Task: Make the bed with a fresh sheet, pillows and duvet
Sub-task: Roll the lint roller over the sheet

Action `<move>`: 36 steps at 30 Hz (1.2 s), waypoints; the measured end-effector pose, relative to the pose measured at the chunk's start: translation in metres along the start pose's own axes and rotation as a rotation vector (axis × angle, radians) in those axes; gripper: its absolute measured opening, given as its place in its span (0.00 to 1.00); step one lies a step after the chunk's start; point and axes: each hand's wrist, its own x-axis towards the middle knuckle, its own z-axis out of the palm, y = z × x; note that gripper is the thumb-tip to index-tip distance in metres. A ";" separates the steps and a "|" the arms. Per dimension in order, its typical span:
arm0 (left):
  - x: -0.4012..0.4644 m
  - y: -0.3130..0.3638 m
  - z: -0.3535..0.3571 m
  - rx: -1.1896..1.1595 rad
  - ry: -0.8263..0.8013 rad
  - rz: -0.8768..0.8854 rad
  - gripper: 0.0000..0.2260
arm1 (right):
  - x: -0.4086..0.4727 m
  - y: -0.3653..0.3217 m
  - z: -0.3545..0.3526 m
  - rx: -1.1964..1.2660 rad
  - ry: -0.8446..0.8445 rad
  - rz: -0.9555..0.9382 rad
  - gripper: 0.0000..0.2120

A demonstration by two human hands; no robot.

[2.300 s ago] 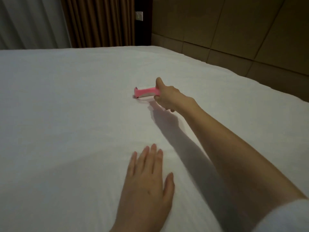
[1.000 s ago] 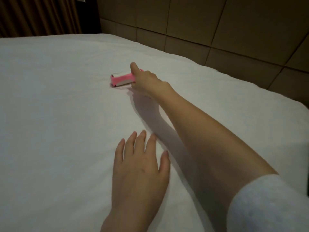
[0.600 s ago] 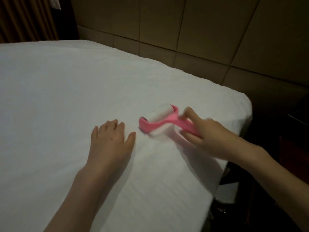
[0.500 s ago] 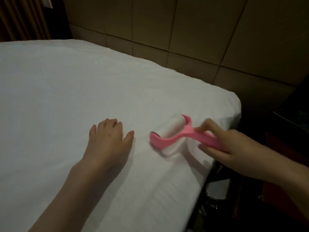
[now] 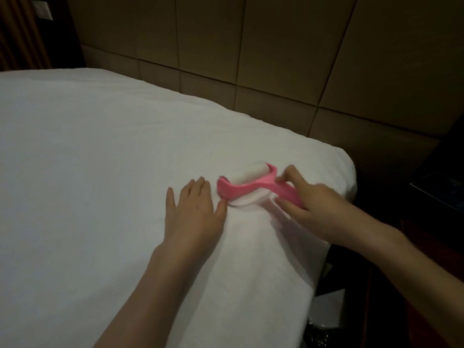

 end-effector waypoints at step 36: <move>-0.009 -0.001 -0.003 -0.131 0.090 0.093 0.17 | -0.053 0.014 -0.025 0.014 -0.050 0.108 0.11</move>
